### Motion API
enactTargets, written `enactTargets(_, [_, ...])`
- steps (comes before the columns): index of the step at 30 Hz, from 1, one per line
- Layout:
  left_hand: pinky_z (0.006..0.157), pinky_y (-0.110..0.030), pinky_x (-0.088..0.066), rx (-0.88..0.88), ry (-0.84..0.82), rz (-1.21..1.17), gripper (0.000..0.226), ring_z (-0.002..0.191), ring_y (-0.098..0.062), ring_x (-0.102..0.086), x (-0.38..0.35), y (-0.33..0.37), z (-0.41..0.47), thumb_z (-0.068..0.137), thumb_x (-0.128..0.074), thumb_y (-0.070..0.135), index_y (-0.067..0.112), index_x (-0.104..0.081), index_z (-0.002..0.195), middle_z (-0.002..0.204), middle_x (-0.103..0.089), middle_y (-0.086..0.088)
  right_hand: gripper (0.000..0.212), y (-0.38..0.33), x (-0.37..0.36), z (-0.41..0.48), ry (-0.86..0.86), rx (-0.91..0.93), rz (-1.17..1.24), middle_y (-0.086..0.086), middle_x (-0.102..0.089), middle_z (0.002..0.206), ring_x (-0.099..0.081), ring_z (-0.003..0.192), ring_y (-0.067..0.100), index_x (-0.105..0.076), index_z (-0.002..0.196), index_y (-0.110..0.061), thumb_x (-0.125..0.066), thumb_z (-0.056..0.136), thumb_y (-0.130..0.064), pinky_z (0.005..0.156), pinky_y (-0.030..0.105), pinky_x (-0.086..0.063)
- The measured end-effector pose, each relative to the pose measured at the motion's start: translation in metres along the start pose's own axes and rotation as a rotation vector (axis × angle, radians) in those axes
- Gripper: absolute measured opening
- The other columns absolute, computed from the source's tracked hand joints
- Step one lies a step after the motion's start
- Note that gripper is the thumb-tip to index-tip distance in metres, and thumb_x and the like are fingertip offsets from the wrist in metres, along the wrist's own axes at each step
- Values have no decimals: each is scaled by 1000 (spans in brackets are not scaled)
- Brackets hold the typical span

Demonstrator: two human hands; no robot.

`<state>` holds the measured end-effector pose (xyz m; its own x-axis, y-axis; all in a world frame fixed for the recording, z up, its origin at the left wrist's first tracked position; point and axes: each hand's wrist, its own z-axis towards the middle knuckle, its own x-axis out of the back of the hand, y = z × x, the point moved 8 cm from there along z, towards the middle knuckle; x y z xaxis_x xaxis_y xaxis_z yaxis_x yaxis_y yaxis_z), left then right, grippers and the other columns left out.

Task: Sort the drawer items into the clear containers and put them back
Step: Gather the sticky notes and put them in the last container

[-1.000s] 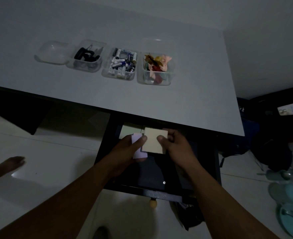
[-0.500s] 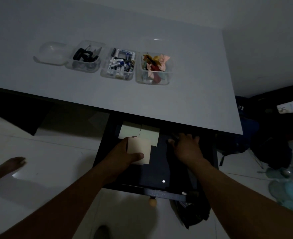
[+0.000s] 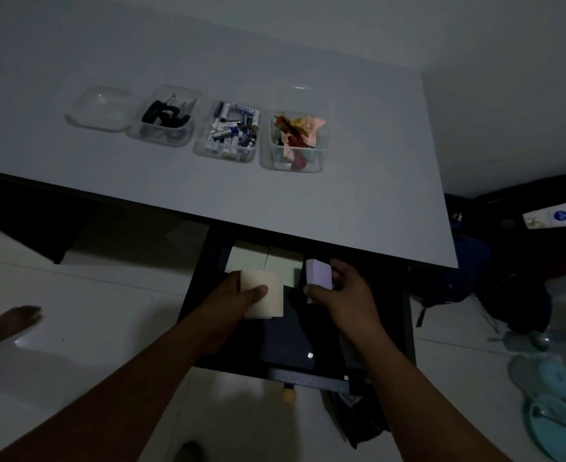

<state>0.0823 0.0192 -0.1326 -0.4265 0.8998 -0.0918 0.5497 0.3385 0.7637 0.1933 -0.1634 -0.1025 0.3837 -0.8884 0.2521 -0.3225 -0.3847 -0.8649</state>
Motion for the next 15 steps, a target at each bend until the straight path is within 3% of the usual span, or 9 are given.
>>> enactTargets(5, [101, -41, -51, 26, -131, -296, 44, 115, -30, -67, -15, 5, -2, 103, -49, 38, 5, -61, 130, 123, -71, -17, 68, -22, -42, -23, -147, 128, -85, -9, -66, 118, -63, 105, 4, -57, 131, -24, -89, 72, -13, 79, 8, -52])
enactTargets(9, [102, -47, -51, 2, -160, -267, 34, 114, -33, -67, -15, 3, -2, 104, -49, 19, 4, -58, 134, 124, -69, -20, 62, -23, -66, -28, -237, 100, -94, 5, -68, 122, -67, 107, 15, -59, 137, -20, -81, 81, -7, 91, 24, -57])
enactTargets(12, [84, -38, -58, 40, -104, -282, 37, 107, -30, -67, -5, -6, 0, 102, -50, 7, 6, -53, 139, 130, -65, -20, 38, -25, -57, -10, -136, 101, -89, 4, -73, 103, -67, 84, 9, -68, 119, -21, -63, 89, 2, 73, 17, -55])
enactTargets(15, [80, -49, -59, 77, -94, -312, 36, 105, -36, -63, 5, -7, -2, 102, -51, 8, 8, -52, 138, 132, -60, -24, 24, -16, -42, 25, 102, 79, -275, 10, -66, 118, -67, 100, 23, -63, 116, -13, -62, 92, -13, 81, 29, -54])
